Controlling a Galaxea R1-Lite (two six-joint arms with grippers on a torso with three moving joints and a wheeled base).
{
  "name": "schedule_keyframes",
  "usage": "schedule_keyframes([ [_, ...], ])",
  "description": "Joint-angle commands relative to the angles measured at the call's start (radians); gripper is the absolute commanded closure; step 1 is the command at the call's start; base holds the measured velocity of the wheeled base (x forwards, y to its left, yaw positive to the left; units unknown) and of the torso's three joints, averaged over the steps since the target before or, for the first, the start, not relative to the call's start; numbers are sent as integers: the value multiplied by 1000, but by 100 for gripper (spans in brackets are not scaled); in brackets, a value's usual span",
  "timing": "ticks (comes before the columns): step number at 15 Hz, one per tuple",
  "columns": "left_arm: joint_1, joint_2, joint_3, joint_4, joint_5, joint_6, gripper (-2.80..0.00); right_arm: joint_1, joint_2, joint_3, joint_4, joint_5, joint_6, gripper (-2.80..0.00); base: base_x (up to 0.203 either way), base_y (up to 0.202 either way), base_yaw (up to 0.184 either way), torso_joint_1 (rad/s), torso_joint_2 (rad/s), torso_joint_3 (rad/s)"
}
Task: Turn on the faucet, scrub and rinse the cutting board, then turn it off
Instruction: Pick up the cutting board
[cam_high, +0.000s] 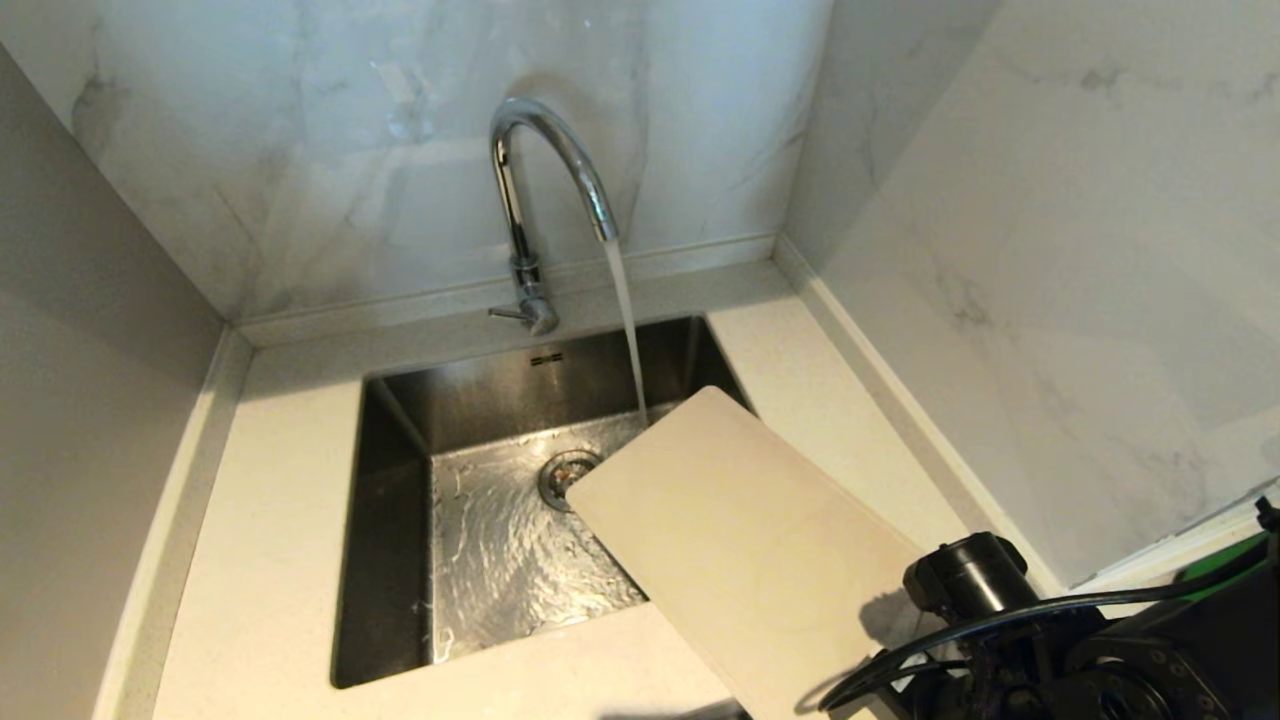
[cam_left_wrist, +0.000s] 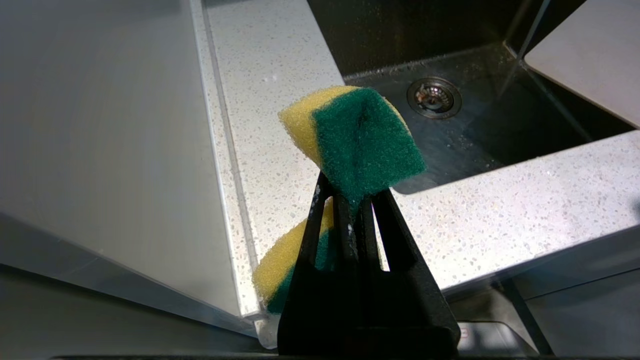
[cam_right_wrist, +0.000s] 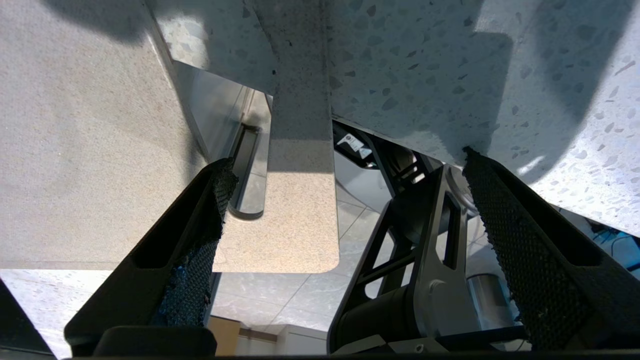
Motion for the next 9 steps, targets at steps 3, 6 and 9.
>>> schedule_keyframes([
  [3, 1, -1, 0, 0, 0, -1, 0, 19, 15, 5, -8, -2, 6, -280, 0, 0, 0, 0, 0, 0],
  [6, 1, -1, 0, -1, 0, -1, 0, 29, 7, 4, -8, -3, 6, -280, 0, 0, 0, 0, 0, 0],
  [9, 1, -1, 0, -1, 0, -1, 0, 38, -24, 2, -7, -3, 6, -280, 0, 0, 0, 0, 0, 0],
])
